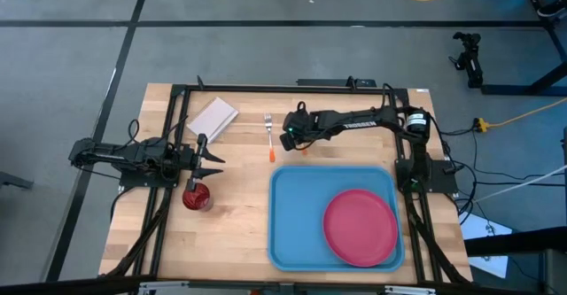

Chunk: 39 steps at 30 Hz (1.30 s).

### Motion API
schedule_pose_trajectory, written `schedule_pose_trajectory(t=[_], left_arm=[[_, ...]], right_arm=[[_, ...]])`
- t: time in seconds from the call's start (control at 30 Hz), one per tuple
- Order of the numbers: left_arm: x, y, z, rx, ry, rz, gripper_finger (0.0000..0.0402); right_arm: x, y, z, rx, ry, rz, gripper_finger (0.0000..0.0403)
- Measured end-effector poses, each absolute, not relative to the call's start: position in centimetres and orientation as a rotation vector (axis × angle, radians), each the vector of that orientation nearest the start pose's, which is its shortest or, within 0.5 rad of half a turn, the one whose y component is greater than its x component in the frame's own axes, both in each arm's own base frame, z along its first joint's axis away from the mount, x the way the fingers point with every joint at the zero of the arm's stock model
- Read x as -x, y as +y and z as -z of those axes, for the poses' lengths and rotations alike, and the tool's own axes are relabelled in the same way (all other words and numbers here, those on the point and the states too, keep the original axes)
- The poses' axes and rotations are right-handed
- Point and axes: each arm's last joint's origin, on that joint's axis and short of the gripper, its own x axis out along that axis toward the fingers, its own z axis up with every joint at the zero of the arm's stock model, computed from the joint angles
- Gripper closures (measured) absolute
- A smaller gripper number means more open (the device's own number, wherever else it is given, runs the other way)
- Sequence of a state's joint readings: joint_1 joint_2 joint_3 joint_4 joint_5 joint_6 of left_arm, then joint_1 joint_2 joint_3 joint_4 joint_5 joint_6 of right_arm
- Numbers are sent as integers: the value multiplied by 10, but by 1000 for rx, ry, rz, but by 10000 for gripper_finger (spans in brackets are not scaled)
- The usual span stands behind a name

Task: Pick and place plate/cup/fork/spoon on tray
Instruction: Put the orange spoon on the blue tray

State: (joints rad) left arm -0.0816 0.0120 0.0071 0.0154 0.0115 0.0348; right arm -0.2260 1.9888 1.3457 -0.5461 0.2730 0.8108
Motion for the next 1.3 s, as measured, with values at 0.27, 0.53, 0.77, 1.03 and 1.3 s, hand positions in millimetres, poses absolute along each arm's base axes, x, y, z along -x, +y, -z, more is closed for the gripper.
schedule_pose_trajectory(t=[0.27,0.53,0.77,1.03,1.3], left_arm=[[-98,-8,-166,-34,-12,93,275],[-98,-8,-167,-35,-12,93,275],[-98,-8,-167,-34,-13,93,275],[-98,-8,-167,-34,-12,92,275],[-98,-8,-166,-34,-12,91,275]], right_arm=[[-384,-103,-142,-672,973,919,315],[-384,-109,-139,-699,959,946,315],[-384,-115,-127,-717,976,961,315],[-384,-117,-125,-732,974,976,335],[-384,-117,-125,-718,981,969,390]])
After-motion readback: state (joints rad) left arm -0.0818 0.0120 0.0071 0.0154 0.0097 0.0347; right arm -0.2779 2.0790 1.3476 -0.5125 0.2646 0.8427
